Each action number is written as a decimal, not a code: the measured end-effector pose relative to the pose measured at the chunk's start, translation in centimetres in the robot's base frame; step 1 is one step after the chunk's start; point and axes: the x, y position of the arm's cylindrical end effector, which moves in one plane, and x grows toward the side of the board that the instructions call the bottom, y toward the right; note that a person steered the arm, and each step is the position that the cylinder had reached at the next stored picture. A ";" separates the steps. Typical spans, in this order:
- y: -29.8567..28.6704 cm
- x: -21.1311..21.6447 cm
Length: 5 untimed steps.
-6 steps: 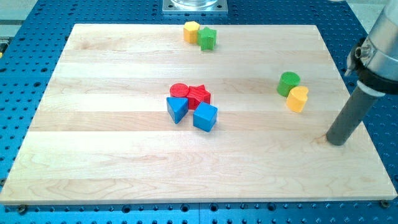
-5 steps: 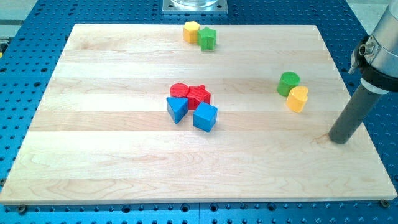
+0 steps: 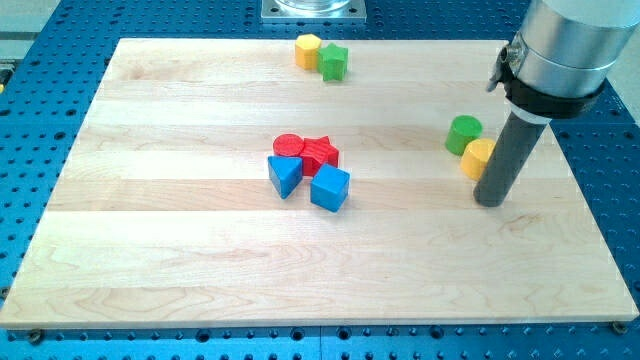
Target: Move the yellow heart to the bottom right of the green star
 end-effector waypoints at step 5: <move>-0.7 -0.6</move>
